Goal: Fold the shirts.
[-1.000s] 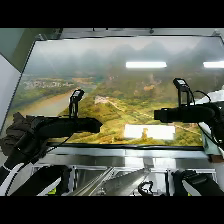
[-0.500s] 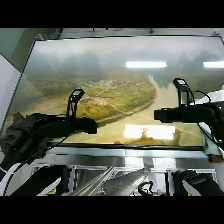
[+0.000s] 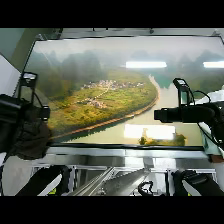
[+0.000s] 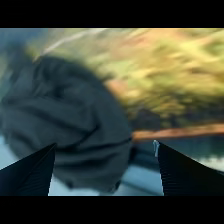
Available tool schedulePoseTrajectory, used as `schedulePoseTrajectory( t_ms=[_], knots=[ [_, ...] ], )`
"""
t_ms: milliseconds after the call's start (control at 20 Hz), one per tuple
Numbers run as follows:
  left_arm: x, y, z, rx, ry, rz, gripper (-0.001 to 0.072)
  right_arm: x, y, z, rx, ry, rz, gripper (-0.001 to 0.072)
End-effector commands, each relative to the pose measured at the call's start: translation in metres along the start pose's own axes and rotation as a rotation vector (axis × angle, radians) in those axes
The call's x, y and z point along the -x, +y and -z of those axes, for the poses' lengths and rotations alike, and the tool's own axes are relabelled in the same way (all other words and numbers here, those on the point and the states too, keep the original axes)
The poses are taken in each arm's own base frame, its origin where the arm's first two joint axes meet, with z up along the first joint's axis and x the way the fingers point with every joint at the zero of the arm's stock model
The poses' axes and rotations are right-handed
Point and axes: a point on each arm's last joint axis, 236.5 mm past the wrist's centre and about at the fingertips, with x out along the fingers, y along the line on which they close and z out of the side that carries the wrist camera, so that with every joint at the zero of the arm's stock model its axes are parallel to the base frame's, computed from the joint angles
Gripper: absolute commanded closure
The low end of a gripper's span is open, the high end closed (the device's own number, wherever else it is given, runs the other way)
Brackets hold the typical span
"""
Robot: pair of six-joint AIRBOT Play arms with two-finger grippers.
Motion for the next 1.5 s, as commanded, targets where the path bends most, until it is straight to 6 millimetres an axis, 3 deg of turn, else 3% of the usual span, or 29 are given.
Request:
schedulePoseTrajectory(
  t_ms=[0,200,300,500,700,750,800,850,900,1000,1150,1200,1300,1350,1450],
  knots=[
    [-0.054,0.048,0.048,0.196,0.324,-0.022,0.0030,0.000,0.000,0.000,0.001,-0.002,0.000,0.0686],
    [-0.121,0.071,0.066,0.325,0.434,0.074,0.0030,0.000,0.000,0.000,0.000,-0.003,0.000,0.0685],
    [-0.150,0.071,0.079,0.391,0.497,0.126,0.0030,0.000,0.000,0.000,0.001,-0.003,0.000,0.0686],
    [-0.193,0.072,0.110,0.419,0.630,0.164,0.0030,0.000,0.000,-0.001,0.003,-0.005,0.000,0.0686],
    [-0.230,0.075,0.108,0.440,0.590,0.163,0.0053,0.000,0.001,-0.003,0.002,-0.012,-0.002,0.0686],
    [-0.237,0.076,0.104,0.438,0.569,0.160,0.0191,0.000,0.000,-0.003,0.002,-0.012,-0.002,0.0686],
    [-0.240,0.075,0.102,0.436,0.560,0.161,0.0537,0.000,0.001,-0.003,0.002,-0.010,-0.002,0.0686],
    [-0.239,0.074,0.100,0.427,0.556,0.161,0.0695,0.000,0.000,-0.002,0.002,-0.008,-0.001,0.0685],
    [-0.235,0.074,0.094,0.421,0.542,0.160,0.0696,0.000,0.000,-0.002,0.002,-0.008,-0.001,0.0686],
    [-0.217,0.073,0.066,0.408,0.475,0.165,0.0696,0.000,0.000,-0.002,0.002,-0.009,-0.001,0.0686],
    [-0.148,0.052,-0.024,0.418,0.229,0.279,0.0696,-0.002,0.001,-0.008,-0.001,-0.029,-0.004,0.0686],
    [-0.113,0.037,-0.059,0.414,0.120,0.352,0.0696,-0.003,0.000,-0.008,-0.001,-0.026,-0.003,0.0686],
    [-0.017,-0.005,-0.125,0.348,-0.122,0.527,0.0696,-0.003,0.000,-0.008,-0.001,-0.028,-0.003,0.0686],
    [0.029,-0.027,-0.145,0.293,-0.226,0.598,0.0696,-0.003,0.000,-0.008,-0.001,-0.027,-0.003,0.0685],
    [0.108,-0.077,-0.163,0.154,-0.369,0.722,0.0696,-0.003,0.000,-0.008,-0.002,-0.027,-0.003,0.0685]
  ],
)
